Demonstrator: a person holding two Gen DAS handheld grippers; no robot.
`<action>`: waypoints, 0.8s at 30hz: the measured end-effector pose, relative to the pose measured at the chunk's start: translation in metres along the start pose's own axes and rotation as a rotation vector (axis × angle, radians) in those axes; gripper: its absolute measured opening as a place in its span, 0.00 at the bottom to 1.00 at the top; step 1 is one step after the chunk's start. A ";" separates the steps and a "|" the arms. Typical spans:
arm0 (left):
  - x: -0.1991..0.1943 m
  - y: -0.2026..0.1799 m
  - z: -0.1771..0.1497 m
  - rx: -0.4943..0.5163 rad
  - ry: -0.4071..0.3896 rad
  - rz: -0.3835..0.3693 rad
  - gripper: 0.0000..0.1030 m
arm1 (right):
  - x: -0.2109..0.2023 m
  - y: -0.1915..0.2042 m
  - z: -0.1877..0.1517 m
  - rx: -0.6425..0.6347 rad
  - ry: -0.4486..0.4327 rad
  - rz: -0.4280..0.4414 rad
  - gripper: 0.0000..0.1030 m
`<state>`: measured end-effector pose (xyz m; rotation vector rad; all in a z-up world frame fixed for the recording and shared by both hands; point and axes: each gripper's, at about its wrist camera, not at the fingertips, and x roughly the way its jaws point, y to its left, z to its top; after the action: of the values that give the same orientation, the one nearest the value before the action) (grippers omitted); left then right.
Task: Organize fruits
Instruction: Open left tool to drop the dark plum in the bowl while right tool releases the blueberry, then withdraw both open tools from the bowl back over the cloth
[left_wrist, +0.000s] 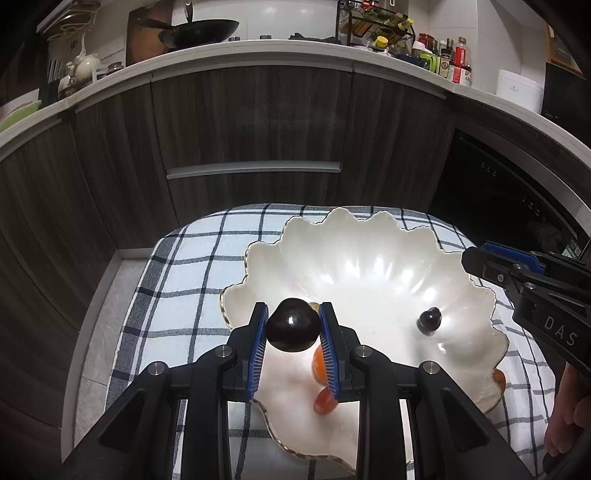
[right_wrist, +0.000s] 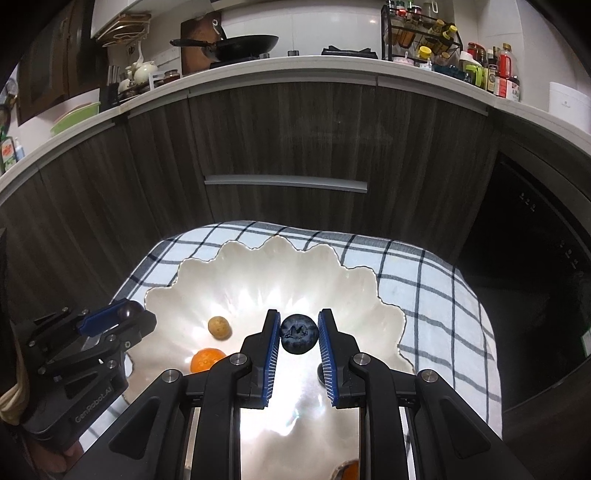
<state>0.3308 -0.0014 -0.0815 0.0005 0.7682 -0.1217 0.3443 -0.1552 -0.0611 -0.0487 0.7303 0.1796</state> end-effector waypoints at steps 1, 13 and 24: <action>0.001 0.001 0.000 -0.001 0.002 0.001 0.27 | 0.003 0.000 0.000 -0.002 0.005 0.000 0.22; 0.002 0.001 -0.001 0.006 -0.005 0.028 0.52 | 0.018 -0.006 -0.003 0.006 0.049 -0.021 0.24; -0.019 0.003 0.001 -0.016 -0.030 0.059 0.74 | 0.005 -0.010 -0.004 0.011 0.029 -0.067 0.60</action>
<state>0.3187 0.0037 -0.0680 0.0061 0.7385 -0.0600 0.3470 -0.1646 -0.0681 -0.0651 0.7577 0.1114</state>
